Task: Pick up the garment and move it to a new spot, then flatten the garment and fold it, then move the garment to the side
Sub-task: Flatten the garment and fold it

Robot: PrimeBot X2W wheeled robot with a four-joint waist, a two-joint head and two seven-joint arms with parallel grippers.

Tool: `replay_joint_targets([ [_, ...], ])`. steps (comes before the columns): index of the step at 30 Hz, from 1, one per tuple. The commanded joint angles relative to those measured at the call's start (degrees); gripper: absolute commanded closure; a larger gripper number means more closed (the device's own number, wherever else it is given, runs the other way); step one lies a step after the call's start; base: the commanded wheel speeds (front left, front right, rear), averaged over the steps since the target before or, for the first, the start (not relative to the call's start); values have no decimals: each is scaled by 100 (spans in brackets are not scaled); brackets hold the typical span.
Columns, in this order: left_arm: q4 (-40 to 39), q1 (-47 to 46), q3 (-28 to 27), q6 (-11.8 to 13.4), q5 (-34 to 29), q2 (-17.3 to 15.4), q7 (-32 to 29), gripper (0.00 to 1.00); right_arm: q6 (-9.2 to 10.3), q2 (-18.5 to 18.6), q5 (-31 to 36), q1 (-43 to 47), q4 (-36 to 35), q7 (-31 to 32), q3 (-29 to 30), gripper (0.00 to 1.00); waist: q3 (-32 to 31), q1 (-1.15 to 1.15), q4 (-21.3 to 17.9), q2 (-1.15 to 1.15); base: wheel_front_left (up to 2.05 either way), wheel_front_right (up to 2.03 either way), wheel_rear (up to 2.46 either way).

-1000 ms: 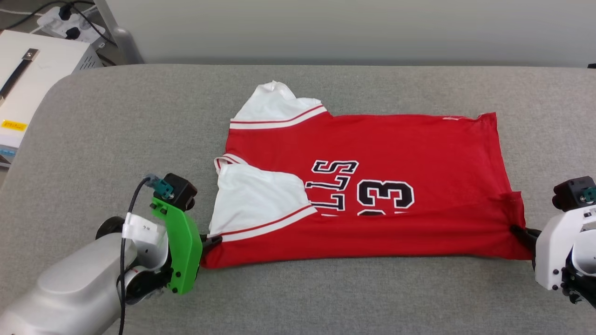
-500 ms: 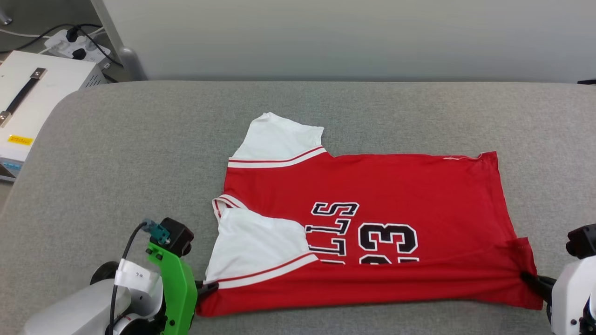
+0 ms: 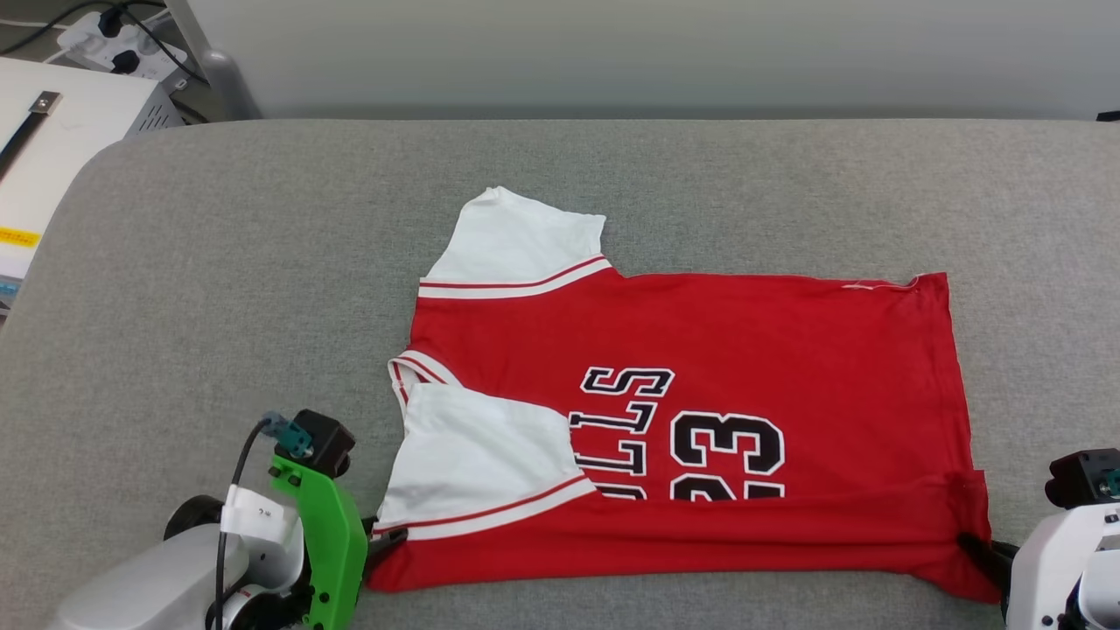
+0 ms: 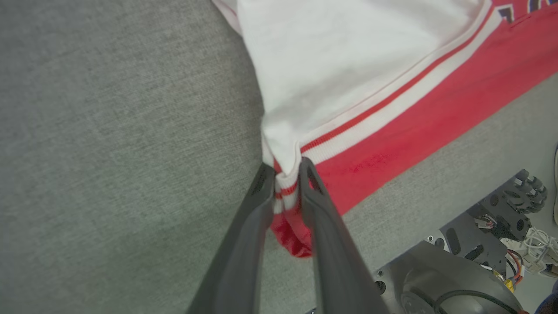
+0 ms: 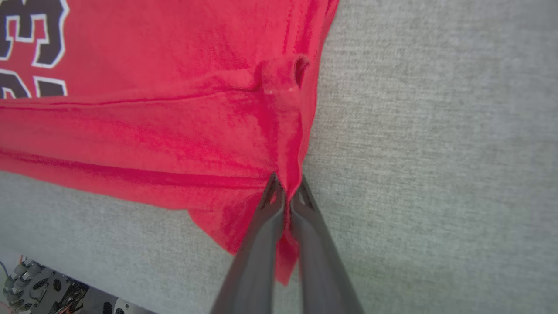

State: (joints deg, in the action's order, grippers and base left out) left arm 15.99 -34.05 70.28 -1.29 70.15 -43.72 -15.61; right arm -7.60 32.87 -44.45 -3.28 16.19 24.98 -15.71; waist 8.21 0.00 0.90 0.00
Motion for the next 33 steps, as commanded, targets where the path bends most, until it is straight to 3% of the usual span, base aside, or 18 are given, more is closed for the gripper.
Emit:
replay_joint_targets([
  [1, 66, 22, -46, 3, -2, -55, 79, 0, 11, -36, 110, -14, 77, -114, 22, 0, -53, 0, 7, 0, 0, 0, 0],
  [9, -78, -442, -374, 84, -196, -409, 345, 0, 11, -106, 637, -51, -335, -1018, 331, 0, -253, 0, 1, 0, 0, 0, 0],
  [15, -112, -1143, -734, 235, -548, -427, 694, 0, 11, -485, 1261, -207, -845, -1788, 704, 0, -140, 0, -140, 0, 0, 0, 0],
  [19, 0, -1781, -896, 238, -847, -291, 775, 0, 11, -840, 1623, -289, -1202, -2162, 988, 0, 129, 0, -267, 0, 0, 0, 0],
  [25, 535, -2768, -1141, 79, -962, 197, 716, 0, 11, -1282, 2077, -424, -1679, -2462, 1201, 0, 708, 0, -485, 0, 0, 0, 0],
  [33, 1688, -3924, -1074, -304, -858, 803, -272, 0, 11, -1523, 2352, -763, -2032, -2594, 1034, 0, 1440, 0, -823, 0, 0, 0, 0],
])
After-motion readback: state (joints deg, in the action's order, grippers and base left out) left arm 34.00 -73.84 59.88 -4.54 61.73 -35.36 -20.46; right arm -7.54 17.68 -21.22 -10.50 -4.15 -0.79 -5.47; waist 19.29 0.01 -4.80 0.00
